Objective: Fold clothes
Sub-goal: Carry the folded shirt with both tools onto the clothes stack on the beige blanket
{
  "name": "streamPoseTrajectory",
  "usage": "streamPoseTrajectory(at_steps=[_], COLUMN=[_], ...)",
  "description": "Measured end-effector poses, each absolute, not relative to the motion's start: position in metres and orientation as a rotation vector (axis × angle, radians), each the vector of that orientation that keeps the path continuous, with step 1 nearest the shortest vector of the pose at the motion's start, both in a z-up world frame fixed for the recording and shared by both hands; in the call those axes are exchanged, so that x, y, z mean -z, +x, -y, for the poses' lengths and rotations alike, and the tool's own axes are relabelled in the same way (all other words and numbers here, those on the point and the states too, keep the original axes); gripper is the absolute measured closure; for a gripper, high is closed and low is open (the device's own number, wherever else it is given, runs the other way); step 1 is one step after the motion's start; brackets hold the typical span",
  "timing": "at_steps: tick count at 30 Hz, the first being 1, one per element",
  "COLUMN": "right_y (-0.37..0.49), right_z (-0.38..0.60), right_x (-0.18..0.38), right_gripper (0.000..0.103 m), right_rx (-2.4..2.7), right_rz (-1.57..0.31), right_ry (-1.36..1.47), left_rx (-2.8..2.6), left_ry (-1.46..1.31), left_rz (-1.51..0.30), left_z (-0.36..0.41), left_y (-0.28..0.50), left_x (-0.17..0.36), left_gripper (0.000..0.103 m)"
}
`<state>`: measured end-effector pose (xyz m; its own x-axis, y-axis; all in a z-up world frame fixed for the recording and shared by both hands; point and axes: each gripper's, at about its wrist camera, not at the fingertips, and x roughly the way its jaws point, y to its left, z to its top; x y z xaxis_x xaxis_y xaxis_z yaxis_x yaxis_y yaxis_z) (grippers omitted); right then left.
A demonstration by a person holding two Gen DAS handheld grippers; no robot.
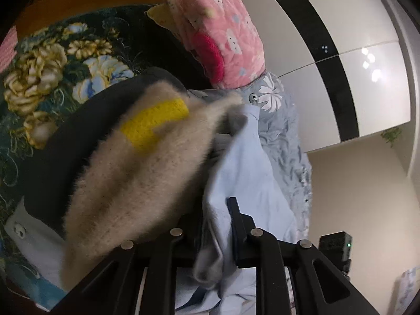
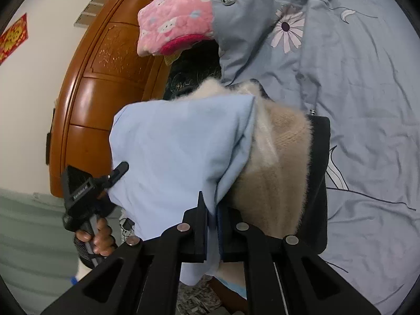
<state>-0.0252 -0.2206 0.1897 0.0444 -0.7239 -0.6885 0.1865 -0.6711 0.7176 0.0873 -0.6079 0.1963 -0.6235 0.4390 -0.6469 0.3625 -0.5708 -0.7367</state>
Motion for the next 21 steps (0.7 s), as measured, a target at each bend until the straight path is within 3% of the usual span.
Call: streamPoseTrajectory(at_steps=[7, 9, 14, 21], right_y=[-0.024, -0.019, -0.004, -0.03], right_z=[0.22, 0.223, 0.268, 0.301], right_x=[-0.231, -0.246, -0.249, -0.196], right_gripper=[0.093, 0.093, 0.093, 0.093], right_rx=[1.927, 2.014, 1.977, 1.972], right_rz=[0.256, 0.193, 0.066, 0.08], right_ry=[1.602, 1.545, 1.444, 1.586], left_rx=[-2.649, -2.73, -2.771, -2.703], left_ry=[-1.408, -1.376, -1.394, -1.441], left_rz=[1.22, 1.098, 0.78, 0.905], left_z=[0.613, 0.602, 0.555, 0.581], left_y=[0.102, 0.103, 0.083, 0.055], left_x=[-0.249, -0.264, -0.263, -0.204], left_gripper=[0.075, 0.069, 0.066, 0.067])
